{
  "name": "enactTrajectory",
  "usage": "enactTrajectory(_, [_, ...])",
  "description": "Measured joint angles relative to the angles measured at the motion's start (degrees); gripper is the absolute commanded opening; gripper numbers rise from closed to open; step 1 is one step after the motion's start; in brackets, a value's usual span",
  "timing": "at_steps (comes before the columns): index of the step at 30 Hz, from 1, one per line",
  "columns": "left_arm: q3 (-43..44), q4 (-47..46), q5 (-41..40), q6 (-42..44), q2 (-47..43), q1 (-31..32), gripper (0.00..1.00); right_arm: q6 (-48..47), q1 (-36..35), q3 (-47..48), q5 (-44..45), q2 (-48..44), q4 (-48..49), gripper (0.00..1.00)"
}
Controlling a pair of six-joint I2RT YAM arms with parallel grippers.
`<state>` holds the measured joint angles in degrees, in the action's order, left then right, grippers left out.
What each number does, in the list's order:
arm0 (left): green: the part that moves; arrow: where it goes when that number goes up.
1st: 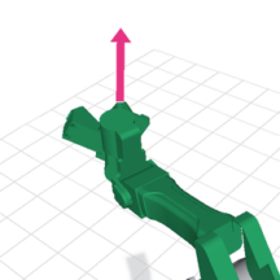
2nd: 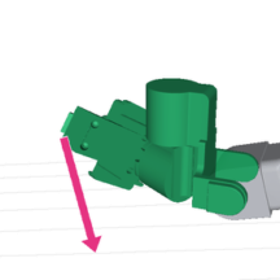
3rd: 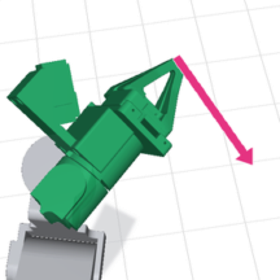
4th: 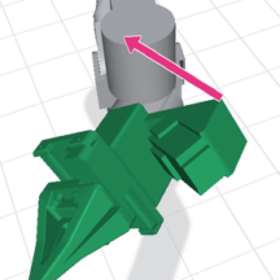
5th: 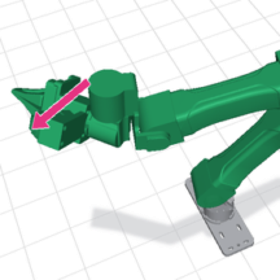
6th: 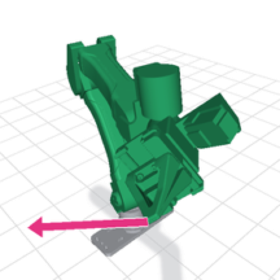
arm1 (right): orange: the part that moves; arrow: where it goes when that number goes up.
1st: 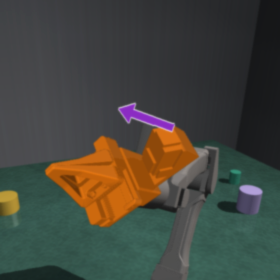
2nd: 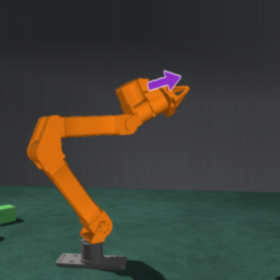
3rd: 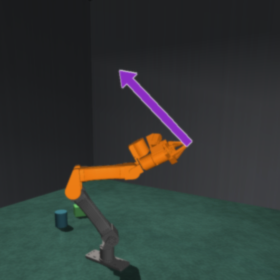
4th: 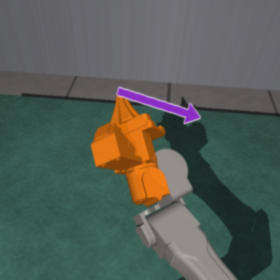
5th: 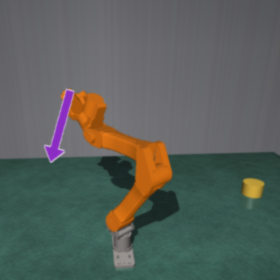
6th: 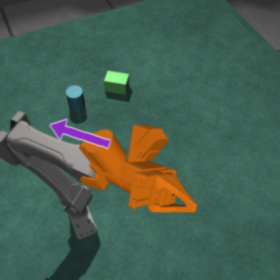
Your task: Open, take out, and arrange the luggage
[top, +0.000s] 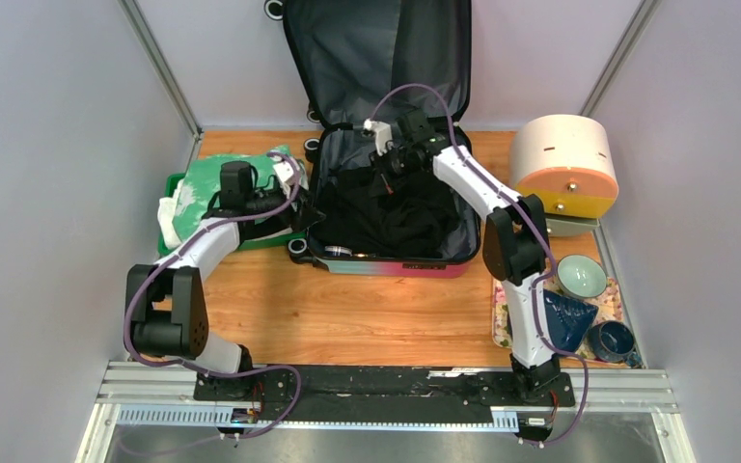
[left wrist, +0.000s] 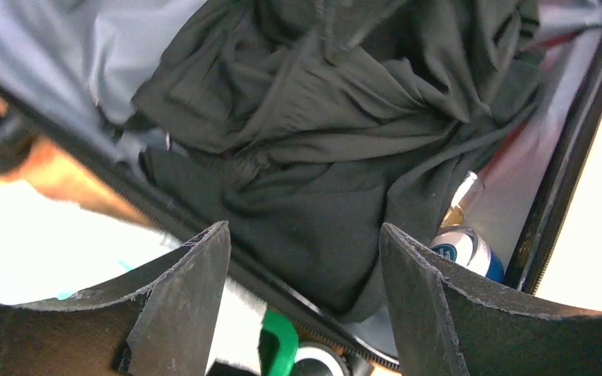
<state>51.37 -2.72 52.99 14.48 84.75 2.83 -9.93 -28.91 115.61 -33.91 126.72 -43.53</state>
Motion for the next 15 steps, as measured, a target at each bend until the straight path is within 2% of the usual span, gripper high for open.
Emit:
enactTrajectory(7, [-0.13,-0.37,3.23,26.84,0.00,6.03,0.82,3.32,2.03,2.05,-3.28,-0.50,0.90,0.00])
enactTrajectory(9, [-0.35,-0.92,3.21,33.27,0.02,7.58,0.80,3.74,1.81,2.58,-3.50,-0.50,1.05,0.00])
enactTrajectory(10, [-0.35,-1.07,3.17,36.11,0.20,8.31,0.78,3.85,1.70,2.75,-3.34,-0.50,1.18,0.00])
enactTrajectory(14, [1.92,-0.44,2.69,41.44,3.23,9.81,0.57,3.87,1.42,2.95,-1.16,-0.50,1.44,0.00])
enactTrajectory(15, [3.67,0.39,2.56,42.12,4.79,9.94,0.56,3.85,1.20,2.95,-0.44,-0.50,1.49,0.00])
